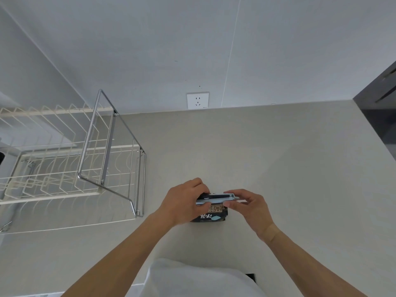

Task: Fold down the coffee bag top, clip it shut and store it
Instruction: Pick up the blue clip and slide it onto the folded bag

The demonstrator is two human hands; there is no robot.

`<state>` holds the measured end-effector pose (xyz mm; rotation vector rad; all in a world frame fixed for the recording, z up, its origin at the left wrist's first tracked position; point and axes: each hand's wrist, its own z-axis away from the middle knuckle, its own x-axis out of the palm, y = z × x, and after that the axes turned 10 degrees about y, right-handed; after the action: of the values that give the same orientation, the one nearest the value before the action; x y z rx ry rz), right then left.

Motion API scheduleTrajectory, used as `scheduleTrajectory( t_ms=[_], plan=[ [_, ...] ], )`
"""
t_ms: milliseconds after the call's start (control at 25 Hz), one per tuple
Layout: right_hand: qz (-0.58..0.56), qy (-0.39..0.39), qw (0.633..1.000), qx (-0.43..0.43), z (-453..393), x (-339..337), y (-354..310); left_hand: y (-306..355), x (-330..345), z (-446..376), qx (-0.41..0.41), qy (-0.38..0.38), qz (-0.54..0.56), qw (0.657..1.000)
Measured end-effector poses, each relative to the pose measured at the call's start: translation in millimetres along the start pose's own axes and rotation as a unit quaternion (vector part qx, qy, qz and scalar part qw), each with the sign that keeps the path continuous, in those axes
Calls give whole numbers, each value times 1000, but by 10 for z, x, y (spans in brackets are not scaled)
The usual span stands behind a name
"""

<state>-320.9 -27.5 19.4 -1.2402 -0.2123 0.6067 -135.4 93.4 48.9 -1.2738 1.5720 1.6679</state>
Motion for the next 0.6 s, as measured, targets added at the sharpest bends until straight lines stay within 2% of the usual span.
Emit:
scheduleTrajectory(
  t_ms=[240,600],
  plan=[
    [24,-19,999,-10,-21,-25,-43,66,34,-144,23,-48,-11,999],
    [34,9,999,-21,-5,32,18,183,125,-149,6,-12,-7,1000]
  ],
)
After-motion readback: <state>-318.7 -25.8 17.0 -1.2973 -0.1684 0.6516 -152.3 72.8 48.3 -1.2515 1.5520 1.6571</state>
